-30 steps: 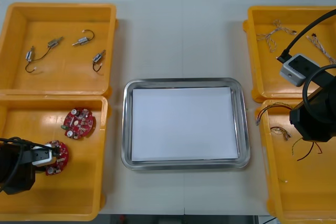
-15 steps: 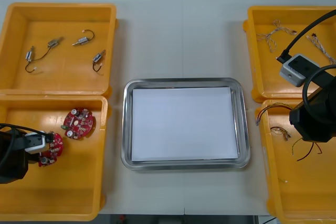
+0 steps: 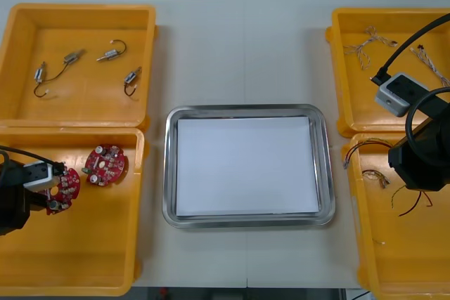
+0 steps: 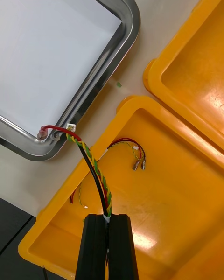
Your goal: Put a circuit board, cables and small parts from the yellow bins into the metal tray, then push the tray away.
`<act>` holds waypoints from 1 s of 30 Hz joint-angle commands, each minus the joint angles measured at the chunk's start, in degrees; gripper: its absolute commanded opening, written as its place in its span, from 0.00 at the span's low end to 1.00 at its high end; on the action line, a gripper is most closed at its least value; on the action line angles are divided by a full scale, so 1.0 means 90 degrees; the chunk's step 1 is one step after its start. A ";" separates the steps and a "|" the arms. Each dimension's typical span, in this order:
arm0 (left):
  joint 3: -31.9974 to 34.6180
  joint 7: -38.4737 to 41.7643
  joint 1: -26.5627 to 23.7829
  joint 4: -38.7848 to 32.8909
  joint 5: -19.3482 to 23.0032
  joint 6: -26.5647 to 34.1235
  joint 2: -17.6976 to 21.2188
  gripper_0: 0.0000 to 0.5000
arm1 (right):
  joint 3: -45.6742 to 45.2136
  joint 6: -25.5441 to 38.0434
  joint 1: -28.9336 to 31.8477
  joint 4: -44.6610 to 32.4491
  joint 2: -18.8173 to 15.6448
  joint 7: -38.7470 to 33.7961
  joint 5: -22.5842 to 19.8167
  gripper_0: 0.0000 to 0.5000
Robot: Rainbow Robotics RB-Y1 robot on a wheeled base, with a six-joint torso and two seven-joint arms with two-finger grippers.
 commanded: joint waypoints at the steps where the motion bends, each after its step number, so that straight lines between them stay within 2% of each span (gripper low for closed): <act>1: 0.0506 0.0938 -0.0046 -0.0566 -0.0100 0.0488 -0.0321 0.00 | -0.0014 0.0040 -0.0175 -0.0157 0.0018 0.0173 0.0042 0.00; 7: 0.0545 0.1885 -0.0202 -0.1094 -0.0549 0.0850 -0.0595 0.00 | -0.0014 0.0030 -0.0175 -0.0157 0.0018 0.0173 0.0042 0.00; 10: 0.0545 0.2501 -0.0436 -0.1387 -0.0822 0.1260 -0.0790 0.00 | -0.0014 0.0030 -0.0175 -0.0157 0.0018 0.0173 0.0042 0.00; 19: 0.0359 0.3790 -0.1237 -0.1689 -0.0881 0.2197 -0.1191 0.00 | -0.0014 0.0049 -0.0175 -0.0166 0.0018 0.0183 0.0042 0.00; 25: 0.0164 0.4483 -0.1725 -0.1787 -0.0998 0.2539 -0.1425 0.00 | -0.0014 0.0049 -0.0175 -0.0166 0.0018 0.0173 0.0042 0.00; 30: 0.0154 0.5040 -0.2302 -0.1875 -0.1135 0.3369 -0.1894 0.00 | -0.0014 0.0040 -0.0175 -0.0157 0.0018 0.0173 0.0052 0.00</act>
